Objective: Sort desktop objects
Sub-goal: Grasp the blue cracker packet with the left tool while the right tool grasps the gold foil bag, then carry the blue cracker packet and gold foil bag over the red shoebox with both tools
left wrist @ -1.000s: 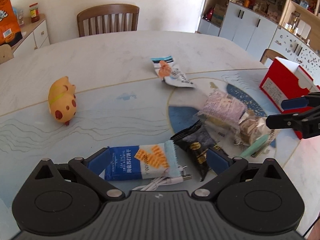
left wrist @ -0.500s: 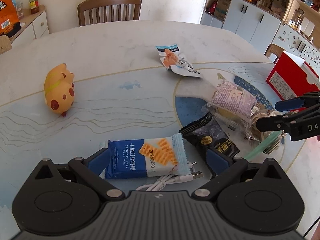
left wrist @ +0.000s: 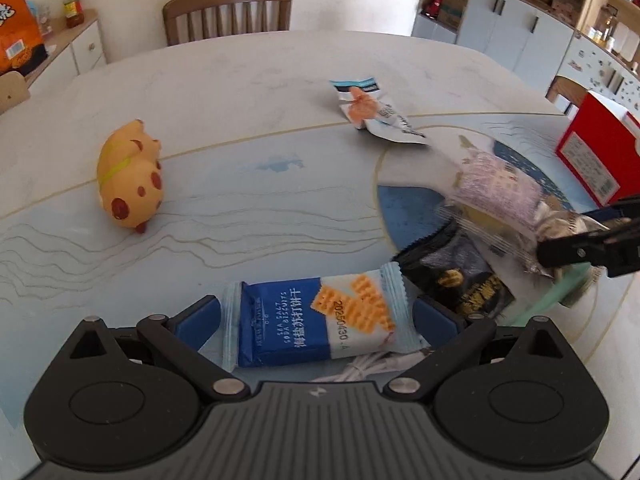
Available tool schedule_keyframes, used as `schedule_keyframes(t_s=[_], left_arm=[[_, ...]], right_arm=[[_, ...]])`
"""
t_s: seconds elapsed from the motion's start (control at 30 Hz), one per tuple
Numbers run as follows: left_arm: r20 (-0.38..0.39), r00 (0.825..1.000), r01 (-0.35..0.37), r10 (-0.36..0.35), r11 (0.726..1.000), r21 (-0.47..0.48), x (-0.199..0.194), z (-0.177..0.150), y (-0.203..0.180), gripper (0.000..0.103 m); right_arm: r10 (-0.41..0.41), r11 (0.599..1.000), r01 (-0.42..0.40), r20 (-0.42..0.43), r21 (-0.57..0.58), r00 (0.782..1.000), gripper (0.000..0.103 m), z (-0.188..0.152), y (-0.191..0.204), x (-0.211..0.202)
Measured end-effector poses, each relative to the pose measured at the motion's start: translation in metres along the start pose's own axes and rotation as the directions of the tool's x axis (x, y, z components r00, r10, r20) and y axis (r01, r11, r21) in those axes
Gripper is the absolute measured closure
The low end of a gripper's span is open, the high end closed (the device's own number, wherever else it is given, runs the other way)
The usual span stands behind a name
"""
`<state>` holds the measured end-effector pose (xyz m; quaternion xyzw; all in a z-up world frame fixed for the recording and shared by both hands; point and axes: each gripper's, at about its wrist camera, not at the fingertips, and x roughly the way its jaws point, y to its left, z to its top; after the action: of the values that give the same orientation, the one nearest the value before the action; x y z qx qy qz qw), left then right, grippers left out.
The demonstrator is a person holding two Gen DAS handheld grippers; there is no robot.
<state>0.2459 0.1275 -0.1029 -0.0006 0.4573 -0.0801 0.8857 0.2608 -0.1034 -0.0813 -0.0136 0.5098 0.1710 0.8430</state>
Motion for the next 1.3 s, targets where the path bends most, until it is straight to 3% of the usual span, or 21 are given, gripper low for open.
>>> schedule_keyframes(t_s=[0.17, 0.4, 0.7, 1.3], left_arm=[[0.004, 1.0, -0.005, 0.005, 0.999, 0.033, 0.003, 0.001, -0.002, 0.001], [-0.008, 1.0, -0.011, 0.012, 0.999, 0.043, 0.003, 0.003, -0.004, 0.004], [0.014, 1.0, -0.011, 0.01, 0.999, 0.05, -0.003, 0.0, -0.005, 0.019], [0.044, 0.999, -0.005, 0.004, 1.0, 0.028, -0.024, 0.001, -0.009, 0.021]], right_arm=[[0.014, 1.0, -0.014, -0.003, 0.0, 1.0, 0.039, 0.001, 0.001, 0.001], [0.015, 1.0, -0.015, -0.007, -0.002, 1.0, 0.039, 0.0, 0.001, 0.001], [-0.001, 1.0, 0.001, 0.003, 0.003, 1.0, 0.048, -0.005, 0.001, -0.006], [-0.032, 0.995, 0.025, 0.073, 0.094, 0.997, 0.05, -0.014, -0.032, -0.04]])
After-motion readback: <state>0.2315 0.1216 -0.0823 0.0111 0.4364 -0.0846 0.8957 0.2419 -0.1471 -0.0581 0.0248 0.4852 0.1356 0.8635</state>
